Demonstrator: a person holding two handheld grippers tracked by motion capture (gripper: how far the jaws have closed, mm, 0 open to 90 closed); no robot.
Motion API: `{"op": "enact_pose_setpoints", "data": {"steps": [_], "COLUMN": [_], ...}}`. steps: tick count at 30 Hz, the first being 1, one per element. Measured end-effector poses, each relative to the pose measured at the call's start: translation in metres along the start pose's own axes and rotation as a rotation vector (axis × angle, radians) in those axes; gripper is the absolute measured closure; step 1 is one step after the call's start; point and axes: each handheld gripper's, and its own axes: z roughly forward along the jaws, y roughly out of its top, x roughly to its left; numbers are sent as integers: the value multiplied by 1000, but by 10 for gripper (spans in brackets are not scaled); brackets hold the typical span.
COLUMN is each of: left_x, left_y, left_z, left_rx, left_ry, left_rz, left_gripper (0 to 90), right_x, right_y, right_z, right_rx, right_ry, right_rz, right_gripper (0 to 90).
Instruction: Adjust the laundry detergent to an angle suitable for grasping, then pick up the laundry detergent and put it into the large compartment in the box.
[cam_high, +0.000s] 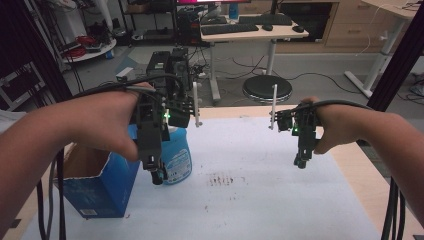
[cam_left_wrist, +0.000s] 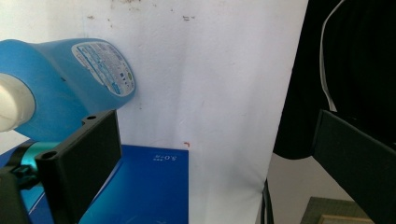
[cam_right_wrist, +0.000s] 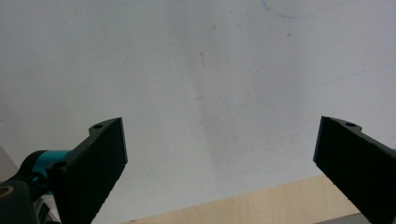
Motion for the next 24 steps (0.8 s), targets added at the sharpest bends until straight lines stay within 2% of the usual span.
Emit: {"op": "enact_pose_setpoints", "data": {"steps": [2, 9, 24], "left_x": [0, -4, -5], "left_y": [1, -2, 0], "left_z": [0, -2, 1], "left_rx": [2, 1, 15], "left_ry": [2, 6, 12], "left_rz": [3, 7, -15], "left_gripper": [17, 17, 17], "right_x": [-1, 0, -1], "right_y": [0, -2, -5], "right_z": [0, -1, -3], "right_rx": [2, 4, -7], "right_ry": [1, -7, -12], "right_rz": [-13, -1, 4], "right_gripper": [17, 17, 18]}}
